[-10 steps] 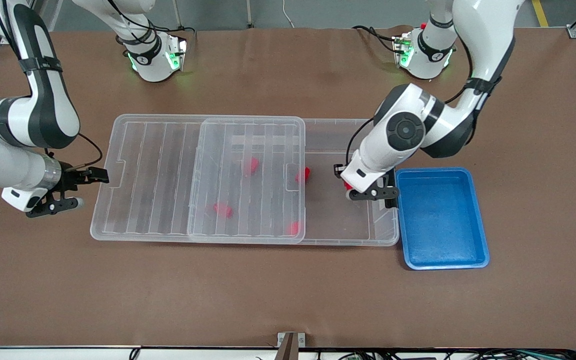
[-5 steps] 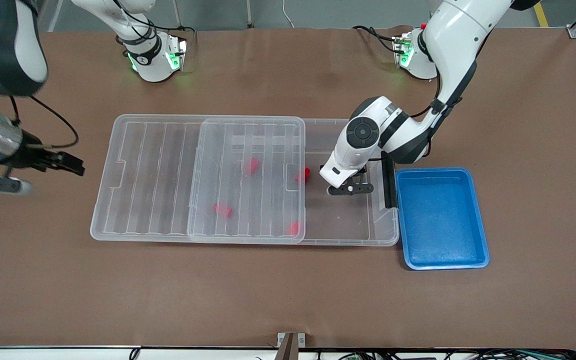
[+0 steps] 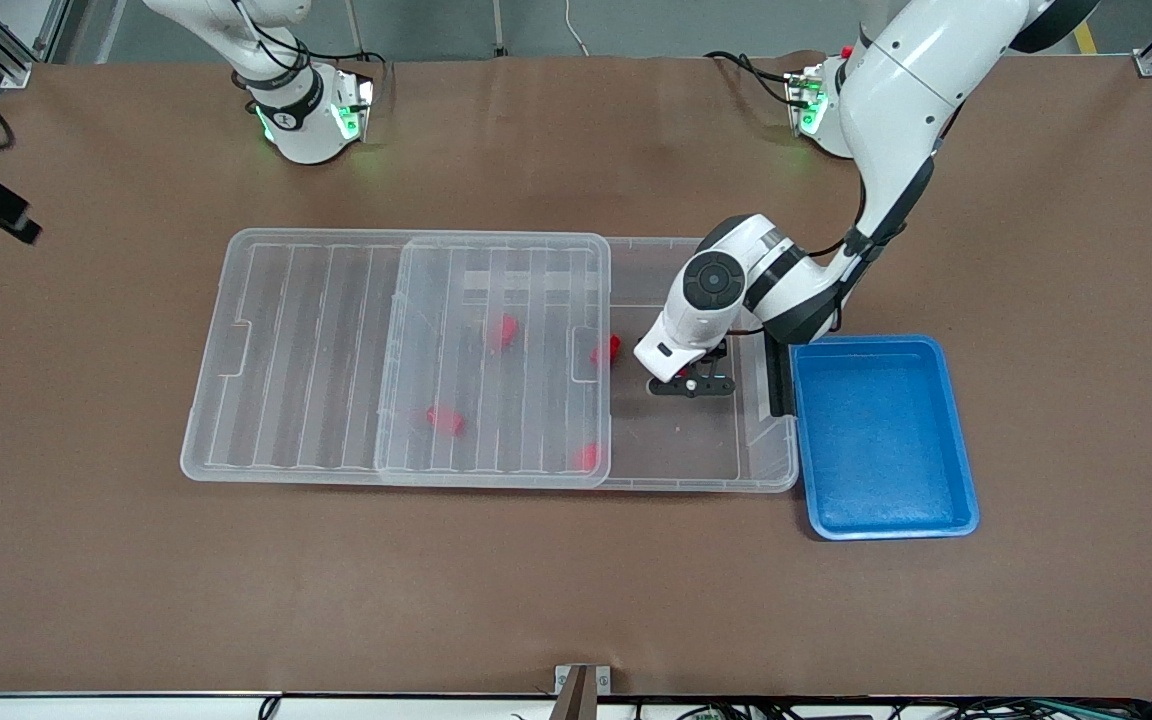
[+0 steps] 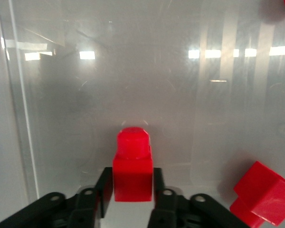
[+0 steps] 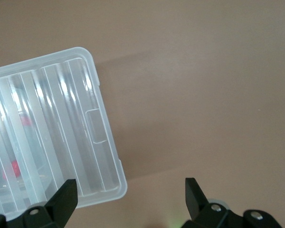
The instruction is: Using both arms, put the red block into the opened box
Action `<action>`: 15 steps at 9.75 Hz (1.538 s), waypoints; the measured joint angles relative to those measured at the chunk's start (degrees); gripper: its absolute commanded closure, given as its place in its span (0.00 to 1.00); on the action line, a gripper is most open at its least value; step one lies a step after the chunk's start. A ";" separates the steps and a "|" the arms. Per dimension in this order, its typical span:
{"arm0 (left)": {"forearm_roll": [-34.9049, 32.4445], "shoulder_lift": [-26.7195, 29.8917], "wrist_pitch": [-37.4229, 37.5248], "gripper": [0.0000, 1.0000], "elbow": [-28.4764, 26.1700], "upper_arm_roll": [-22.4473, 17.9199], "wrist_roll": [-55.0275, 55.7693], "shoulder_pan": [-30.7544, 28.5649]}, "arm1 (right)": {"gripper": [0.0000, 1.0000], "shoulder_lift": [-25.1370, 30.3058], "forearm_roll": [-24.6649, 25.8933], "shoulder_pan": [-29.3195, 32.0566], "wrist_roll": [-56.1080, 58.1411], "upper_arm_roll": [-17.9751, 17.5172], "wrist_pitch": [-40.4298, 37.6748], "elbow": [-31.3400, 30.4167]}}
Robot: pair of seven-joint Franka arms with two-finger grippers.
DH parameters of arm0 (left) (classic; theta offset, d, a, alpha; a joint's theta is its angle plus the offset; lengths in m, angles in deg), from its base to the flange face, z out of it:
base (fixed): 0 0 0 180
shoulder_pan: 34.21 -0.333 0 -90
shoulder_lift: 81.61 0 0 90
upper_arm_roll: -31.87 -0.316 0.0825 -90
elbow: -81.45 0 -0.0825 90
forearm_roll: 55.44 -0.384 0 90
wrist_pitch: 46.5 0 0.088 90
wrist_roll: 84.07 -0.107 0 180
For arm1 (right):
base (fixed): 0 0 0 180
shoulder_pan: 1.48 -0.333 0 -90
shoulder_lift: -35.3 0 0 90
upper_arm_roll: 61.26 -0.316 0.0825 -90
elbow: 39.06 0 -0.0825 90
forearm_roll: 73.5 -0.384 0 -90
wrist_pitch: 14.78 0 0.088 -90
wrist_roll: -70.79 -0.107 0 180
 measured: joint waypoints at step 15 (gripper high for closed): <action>5.21 20.44 39.66 0.00 29.88 0.27 -13.68 -15.04 | 0.72 -6.57 -2.07 1.74 17.11 0.78 6.41 -3.89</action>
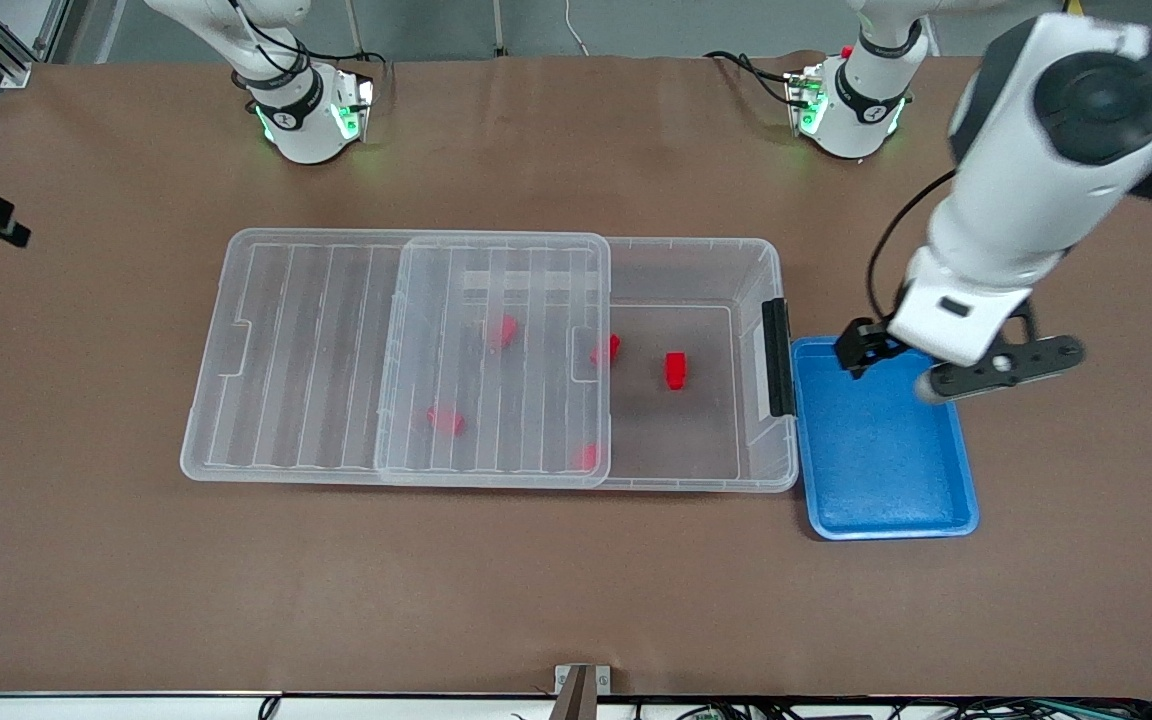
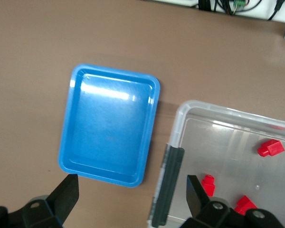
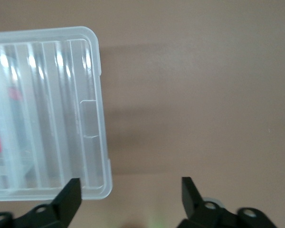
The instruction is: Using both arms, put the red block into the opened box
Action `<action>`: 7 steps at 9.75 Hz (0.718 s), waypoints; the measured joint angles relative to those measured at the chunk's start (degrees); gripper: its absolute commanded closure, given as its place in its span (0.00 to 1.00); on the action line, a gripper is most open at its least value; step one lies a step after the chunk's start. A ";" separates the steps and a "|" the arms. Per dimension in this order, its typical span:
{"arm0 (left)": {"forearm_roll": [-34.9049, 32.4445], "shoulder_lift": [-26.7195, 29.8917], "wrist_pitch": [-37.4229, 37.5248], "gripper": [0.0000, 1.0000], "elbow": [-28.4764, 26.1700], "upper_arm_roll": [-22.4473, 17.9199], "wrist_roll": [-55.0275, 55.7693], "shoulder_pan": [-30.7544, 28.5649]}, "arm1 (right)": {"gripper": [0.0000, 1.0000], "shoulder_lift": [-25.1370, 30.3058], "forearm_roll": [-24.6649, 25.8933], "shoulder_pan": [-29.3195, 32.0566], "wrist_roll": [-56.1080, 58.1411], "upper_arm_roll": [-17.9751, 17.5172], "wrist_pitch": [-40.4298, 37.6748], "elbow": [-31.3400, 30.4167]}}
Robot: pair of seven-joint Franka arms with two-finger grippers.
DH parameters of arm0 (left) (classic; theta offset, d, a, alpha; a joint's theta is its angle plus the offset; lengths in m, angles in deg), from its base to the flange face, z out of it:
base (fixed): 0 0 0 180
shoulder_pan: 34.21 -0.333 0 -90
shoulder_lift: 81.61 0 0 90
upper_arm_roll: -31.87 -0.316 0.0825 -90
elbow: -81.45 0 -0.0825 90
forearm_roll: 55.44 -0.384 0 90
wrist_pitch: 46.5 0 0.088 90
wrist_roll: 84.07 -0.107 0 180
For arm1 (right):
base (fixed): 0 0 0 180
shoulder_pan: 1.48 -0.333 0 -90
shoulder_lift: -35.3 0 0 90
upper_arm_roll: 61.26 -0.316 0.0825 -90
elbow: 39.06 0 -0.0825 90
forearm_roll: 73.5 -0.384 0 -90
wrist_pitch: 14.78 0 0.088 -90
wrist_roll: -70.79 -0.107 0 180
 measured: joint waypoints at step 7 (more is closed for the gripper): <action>11.85 10.46 11.57 0.00 -0.08 -14.27 -25.18 -2.71 | 1.00 -5.53 -1.80 -3.04 11.31 -0.18 28.75 -25.85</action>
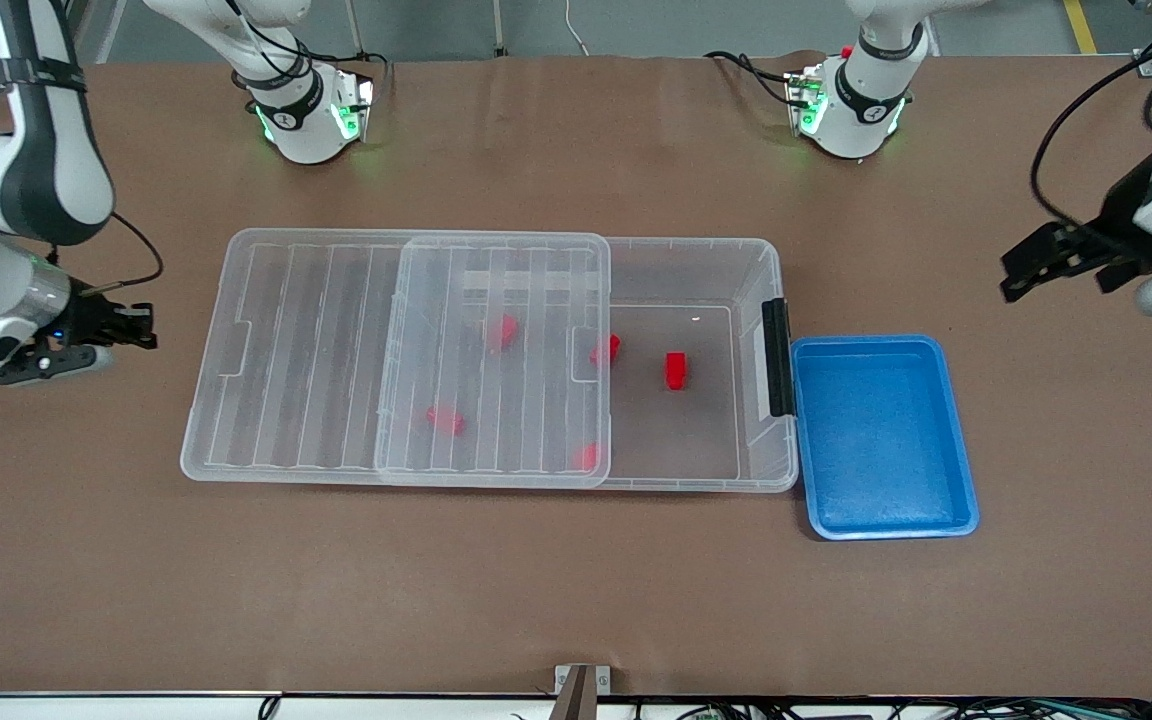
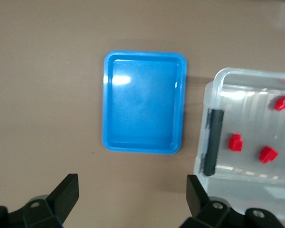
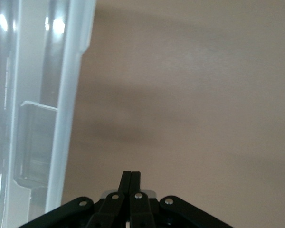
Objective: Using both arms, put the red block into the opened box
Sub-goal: 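Slide the clear lid closed over the box with the right gripper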
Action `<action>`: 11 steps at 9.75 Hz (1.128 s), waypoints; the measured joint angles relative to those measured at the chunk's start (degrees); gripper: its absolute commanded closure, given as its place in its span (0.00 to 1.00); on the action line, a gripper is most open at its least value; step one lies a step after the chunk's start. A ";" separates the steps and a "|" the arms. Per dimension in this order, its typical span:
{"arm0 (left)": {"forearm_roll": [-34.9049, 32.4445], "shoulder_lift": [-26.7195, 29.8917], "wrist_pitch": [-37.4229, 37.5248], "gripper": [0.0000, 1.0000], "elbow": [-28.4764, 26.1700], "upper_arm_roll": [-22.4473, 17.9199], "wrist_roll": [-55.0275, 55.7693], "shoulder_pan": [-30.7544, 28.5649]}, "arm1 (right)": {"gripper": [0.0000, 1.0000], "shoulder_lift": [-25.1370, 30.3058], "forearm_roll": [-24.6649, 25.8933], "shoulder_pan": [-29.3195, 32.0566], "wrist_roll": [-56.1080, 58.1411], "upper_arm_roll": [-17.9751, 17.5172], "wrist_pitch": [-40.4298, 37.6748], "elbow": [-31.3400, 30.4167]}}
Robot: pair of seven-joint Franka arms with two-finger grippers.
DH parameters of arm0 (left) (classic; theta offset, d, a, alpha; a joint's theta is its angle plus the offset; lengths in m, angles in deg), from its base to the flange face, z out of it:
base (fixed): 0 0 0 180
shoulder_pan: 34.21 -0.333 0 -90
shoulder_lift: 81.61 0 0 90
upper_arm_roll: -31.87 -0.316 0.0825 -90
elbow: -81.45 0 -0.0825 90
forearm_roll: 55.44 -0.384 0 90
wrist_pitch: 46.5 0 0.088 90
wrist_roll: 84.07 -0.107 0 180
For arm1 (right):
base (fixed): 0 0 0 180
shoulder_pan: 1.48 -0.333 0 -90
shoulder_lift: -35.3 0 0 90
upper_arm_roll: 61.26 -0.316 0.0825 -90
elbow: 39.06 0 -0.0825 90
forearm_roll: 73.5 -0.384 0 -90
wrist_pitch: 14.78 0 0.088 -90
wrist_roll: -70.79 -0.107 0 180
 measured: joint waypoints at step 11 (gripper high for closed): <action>1.32 5.91 3.53 0.00 -6.28 -7.93 -7.28 3.46 | 1.00 -2.03 -6.68 -4.36 -4.84 -4.87 0.86 -0.22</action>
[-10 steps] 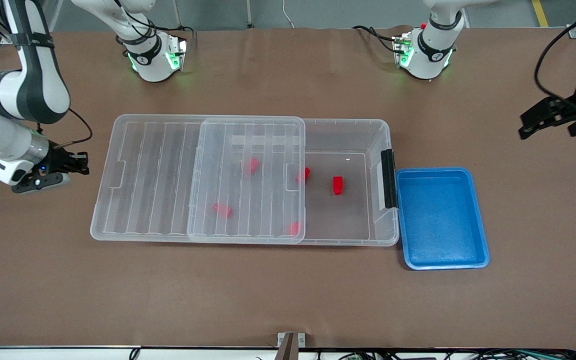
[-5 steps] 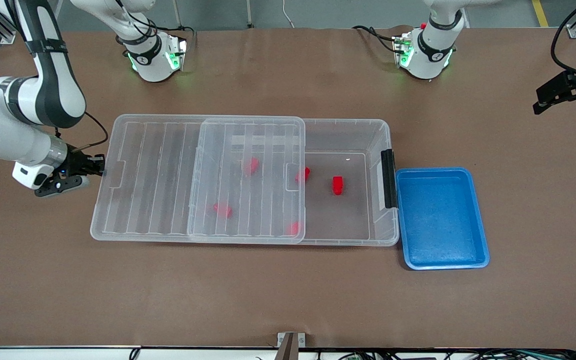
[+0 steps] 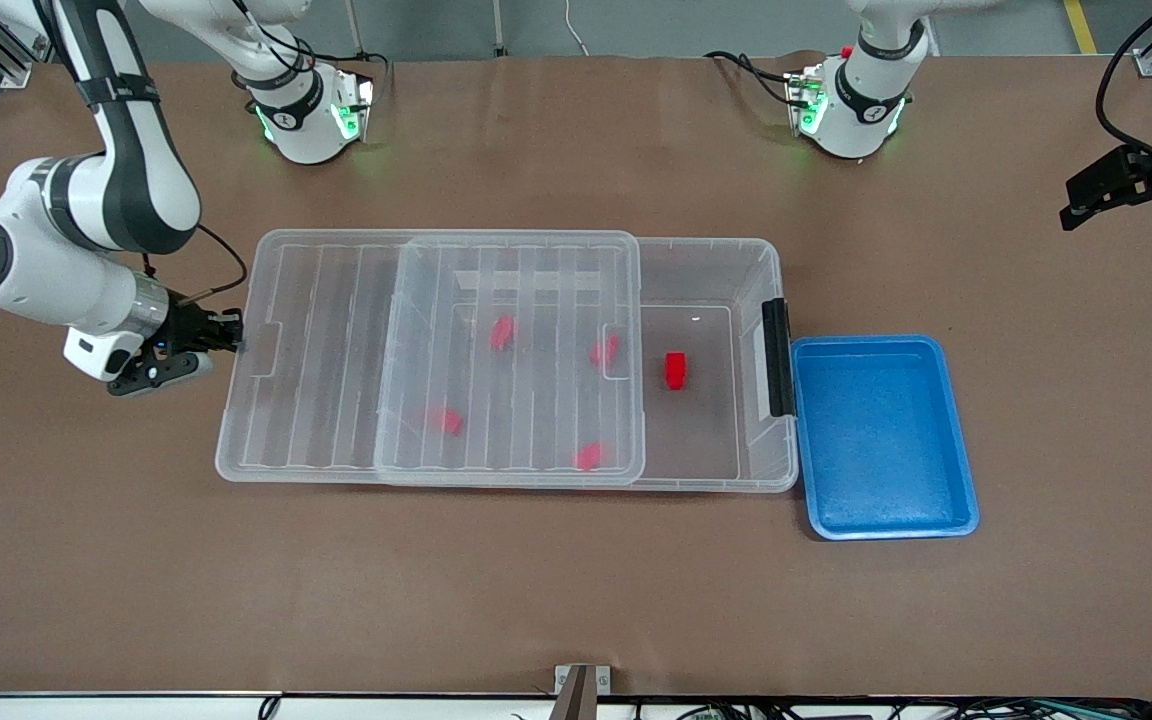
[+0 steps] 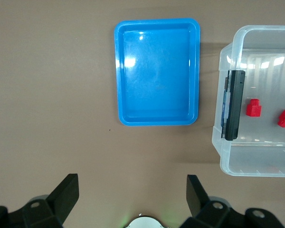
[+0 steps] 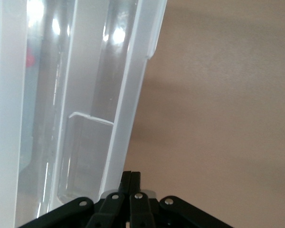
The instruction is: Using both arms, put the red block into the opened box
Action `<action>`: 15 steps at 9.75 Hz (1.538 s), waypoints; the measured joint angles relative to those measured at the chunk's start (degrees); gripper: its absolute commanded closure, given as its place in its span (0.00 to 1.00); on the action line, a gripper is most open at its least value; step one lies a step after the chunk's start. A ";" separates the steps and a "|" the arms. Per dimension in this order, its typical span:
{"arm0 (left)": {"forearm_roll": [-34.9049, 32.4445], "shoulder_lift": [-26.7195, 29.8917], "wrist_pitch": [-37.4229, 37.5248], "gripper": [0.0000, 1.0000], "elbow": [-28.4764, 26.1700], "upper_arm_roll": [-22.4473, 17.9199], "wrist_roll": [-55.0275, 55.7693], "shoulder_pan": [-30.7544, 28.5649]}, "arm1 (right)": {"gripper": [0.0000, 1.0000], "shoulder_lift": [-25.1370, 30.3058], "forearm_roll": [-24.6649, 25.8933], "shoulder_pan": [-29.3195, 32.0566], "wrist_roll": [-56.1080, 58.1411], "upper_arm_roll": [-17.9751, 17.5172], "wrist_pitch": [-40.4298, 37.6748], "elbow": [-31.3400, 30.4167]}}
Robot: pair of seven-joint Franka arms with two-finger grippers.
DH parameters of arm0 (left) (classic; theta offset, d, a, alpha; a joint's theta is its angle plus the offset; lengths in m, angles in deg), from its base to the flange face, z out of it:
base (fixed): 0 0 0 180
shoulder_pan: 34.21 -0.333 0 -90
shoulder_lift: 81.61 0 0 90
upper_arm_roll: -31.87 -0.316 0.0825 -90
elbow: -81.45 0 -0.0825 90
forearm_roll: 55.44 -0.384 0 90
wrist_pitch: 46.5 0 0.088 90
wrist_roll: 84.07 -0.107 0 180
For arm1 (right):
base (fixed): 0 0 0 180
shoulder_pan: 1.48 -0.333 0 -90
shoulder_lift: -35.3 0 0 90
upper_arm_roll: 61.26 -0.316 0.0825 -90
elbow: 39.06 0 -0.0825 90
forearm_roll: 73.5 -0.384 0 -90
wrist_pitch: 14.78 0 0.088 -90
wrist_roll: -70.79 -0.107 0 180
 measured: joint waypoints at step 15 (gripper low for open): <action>0.00 0.03 0.89 0.00 0.00 -0.25 -0.01 -0.13 | 1.00 -5.67 -0.43 -0.63 -12.65 -11.00 -0.08 6.72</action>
